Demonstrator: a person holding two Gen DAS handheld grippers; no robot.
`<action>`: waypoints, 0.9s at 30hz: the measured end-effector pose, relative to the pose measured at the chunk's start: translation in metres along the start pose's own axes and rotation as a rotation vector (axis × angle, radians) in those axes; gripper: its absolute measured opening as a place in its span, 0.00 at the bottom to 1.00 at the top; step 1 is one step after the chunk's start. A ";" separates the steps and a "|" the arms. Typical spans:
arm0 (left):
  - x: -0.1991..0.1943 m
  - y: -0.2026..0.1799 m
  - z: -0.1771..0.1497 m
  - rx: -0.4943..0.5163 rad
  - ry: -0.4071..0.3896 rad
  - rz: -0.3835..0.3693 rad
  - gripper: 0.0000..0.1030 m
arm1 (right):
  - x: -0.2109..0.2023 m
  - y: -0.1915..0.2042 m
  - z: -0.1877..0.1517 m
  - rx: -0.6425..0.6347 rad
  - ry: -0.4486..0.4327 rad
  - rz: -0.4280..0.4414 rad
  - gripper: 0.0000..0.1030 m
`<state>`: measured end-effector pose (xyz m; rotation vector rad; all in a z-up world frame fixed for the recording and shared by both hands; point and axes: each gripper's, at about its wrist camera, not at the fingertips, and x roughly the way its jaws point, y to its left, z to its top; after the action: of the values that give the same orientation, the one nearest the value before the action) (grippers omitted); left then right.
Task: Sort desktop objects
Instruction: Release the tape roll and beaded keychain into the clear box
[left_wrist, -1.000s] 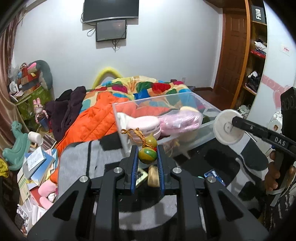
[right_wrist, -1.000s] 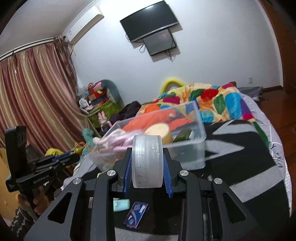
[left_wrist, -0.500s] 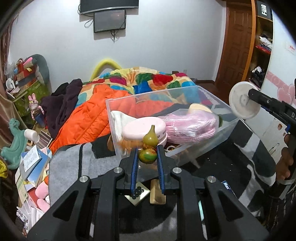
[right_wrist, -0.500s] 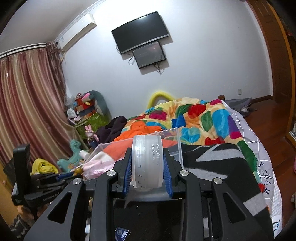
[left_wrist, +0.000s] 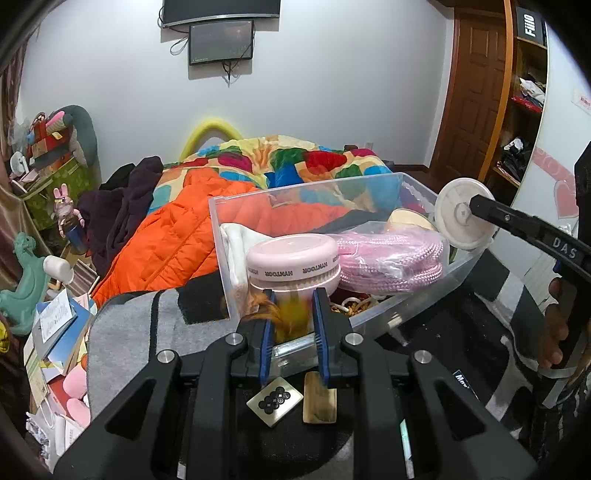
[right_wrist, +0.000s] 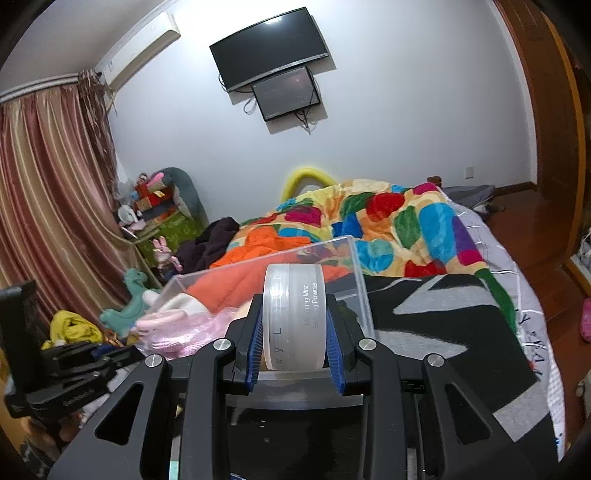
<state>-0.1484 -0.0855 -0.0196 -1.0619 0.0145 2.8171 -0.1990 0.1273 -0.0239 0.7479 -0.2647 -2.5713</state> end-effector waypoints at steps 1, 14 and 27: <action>0.000 -0.001 0.000 0.002 -0.004 0.006 0.19 | 0.001 0.000 -0.001 -0.003 0.001 -0.008 0.26; -0.011 -0.004 -0.004 0.009 -0.021 0.053 0.25 | 0.006 -0.004 -0.012 -0.030 0.030 -0.062 0.28; -0.036 -0.016 -0.014 0.037 -0.040 0.043 0.35 | -0.014 -0.002 -0.018 -0.052 0.019 -0.056 0.29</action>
<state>-0.1099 -0.0744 -0.0057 -1.0083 0.0866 2.8637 -0.1799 0.1345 -0.0331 0.7710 -0.1726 -2.6118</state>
